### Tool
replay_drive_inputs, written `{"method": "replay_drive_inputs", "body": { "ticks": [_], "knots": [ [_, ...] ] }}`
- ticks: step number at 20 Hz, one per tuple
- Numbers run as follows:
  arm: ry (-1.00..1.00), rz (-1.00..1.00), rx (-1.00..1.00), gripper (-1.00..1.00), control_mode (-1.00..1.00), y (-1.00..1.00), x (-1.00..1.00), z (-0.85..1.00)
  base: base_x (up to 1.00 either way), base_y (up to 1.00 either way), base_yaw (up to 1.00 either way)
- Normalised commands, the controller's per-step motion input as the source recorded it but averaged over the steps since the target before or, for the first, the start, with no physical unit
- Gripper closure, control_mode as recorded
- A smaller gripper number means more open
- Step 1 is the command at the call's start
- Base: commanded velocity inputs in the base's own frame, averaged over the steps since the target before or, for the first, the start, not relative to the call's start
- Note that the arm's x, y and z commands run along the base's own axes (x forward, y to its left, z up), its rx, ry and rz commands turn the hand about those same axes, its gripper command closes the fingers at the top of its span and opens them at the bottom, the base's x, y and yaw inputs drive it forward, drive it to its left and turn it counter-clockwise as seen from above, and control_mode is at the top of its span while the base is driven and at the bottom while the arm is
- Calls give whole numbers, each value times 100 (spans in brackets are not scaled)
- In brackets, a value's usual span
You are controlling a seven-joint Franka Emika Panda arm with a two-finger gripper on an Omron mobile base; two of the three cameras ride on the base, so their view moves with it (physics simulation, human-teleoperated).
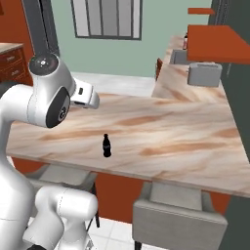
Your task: Place the large bottle from the dining counter next to the other large bottle outside the sink, and place the small bottle from the dining counter next to the other small bottle inside the sink.
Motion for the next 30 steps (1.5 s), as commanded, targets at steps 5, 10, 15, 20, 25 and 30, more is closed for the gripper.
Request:
{"method": "replay_drive_inputs", "body": {
  "ticks": [5,10,15,20,25,30],
  "knots": [
    [0,0,0,-100,100,0,0,0,33,-9,21],
    [0,0,0,-100,100,0,0,0,33,-12,21],
    [0,0,0,-100,100,0,0,0,22,-23,17],
    [0,0,0,-100,100,0,0,0,15,-36,13],
    [0,0,0,-100,100,0,0,0,25,-42,9],
    [0,0,0,-100,100,0,0,0,23,-60,2]
  ]
}}
